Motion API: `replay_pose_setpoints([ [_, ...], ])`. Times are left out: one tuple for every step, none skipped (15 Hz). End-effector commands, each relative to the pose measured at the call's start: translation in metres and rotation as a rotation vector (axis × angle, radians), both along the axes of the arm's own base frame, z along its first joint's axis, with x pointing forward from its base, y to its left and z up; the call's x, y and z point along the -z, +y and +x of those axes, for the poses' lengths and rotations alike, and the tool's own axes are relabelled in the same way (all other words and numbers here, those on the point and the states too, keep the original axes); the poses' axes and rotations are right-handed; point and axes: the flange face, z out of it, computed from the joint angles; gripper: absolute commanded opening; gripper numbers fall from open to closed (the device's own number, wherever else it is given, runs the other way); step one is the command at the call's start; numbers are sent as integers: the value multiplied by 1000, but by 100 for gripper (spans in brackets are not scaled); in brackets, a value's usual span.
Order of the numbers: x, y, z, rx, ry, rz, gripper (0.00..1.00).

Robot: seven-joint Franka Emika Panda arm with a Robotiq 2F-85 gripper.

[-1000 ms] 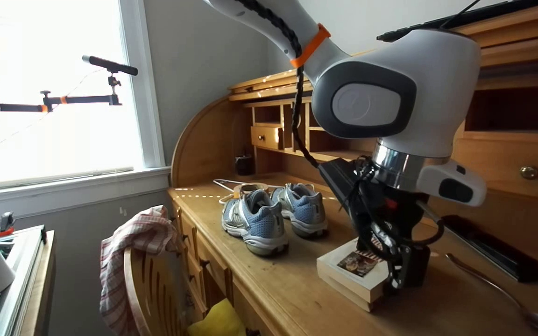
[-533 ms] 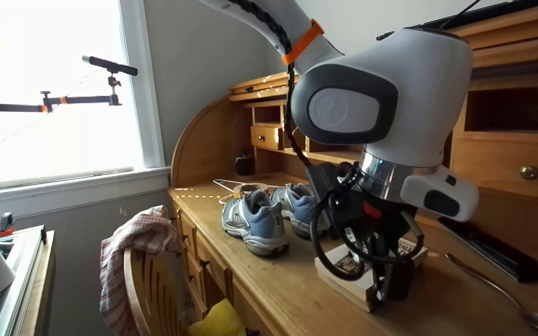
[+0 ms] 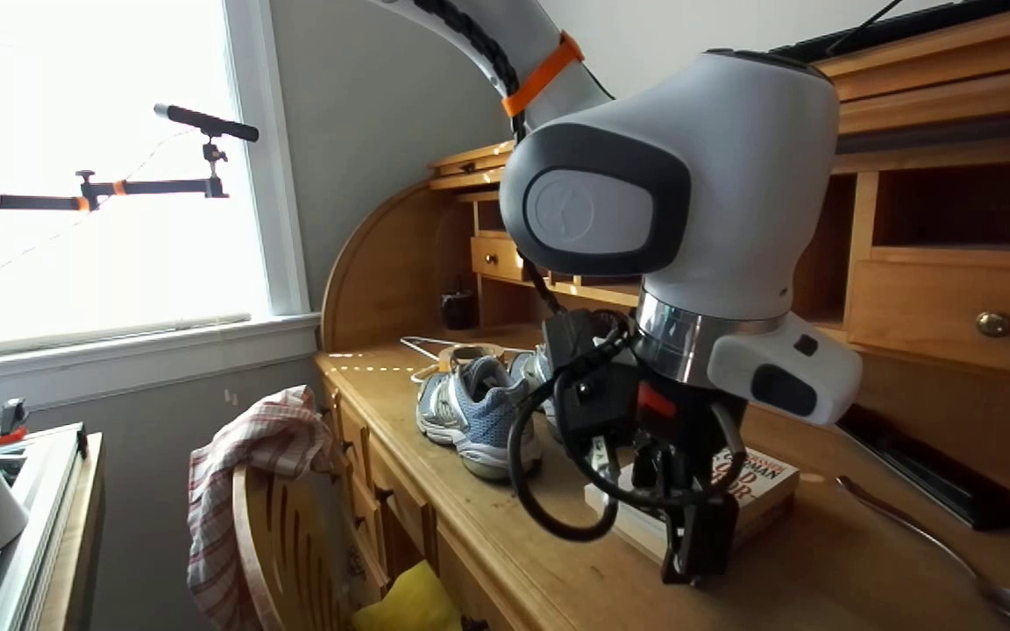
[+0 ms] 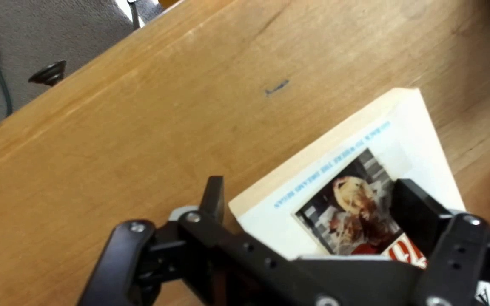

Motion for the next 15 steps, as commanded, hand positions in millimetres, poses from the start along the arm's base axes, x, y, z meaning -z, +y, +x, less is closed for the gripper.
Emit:
replay_pose_setpoints([
  [3,6,-13,18,-24,0,100],
  [3,7,-13,22,-29,-3,87],
  [3,7,-13,25,-35,-12,83],
  [2,7,-12,25,-46,-26,93],
  [1,6,-12,24,-57,-47,93],
  [2,5,-12,21,-69,-62,97],
  [3,5,-13,17,-76,-70,100],
  [3,6,-15,13,-85,-83,100],
  [5,7,-17,10,-93,-92,100],
  [6,7,-18,8,-102,-96,100],
  [7,7,-18,4,-114,-94,100],
  [9,7,-19,4,-126,-91,100],
  [9,8,-20,5,-141,-88,100],
  [9,6,-23,8,-155,-88,100],
  [8,6,-25,11,-169,-85,100],
])
